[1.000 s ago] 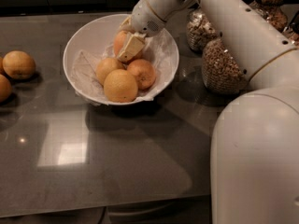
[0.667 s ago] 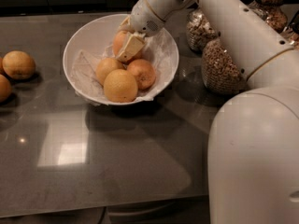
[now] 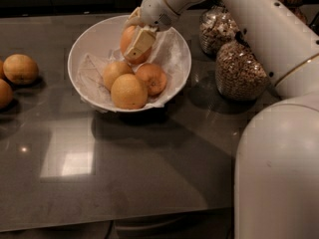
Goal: Pick orange from white bowl
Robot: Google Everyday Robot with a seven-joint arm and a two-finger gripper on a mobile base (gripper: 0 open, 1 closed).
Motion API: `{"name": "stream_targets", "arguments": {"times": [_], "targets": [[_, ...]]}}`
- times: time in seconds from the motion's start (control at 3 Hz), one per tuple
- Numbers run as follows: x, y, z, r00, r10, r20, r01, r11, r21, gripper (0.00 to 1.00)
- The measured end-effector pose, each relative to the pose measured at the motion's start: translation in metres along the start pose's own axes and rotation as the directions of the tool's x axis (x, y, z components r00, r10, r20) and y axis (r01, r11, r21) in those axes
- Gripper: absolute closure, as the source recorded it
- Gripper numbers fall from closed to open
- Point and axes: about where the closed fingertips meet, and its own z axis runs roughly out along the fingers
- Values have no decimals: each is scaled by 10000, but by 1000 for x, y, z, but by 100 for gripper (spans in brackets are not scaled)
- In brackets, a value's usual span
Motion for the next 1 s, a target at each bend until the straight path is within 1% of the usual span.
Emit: {"name": "stream_targets", "arguments": {"times": [0.33,0.67,1.0], "targets": [[-11,4,-31,9996,-269,5,268,9968,760,100],[-11,4,-31,9996,-265,3,264,9967,762,100],[-4,11,-40,9998,85,-159,-69,9953,967,100]]}}
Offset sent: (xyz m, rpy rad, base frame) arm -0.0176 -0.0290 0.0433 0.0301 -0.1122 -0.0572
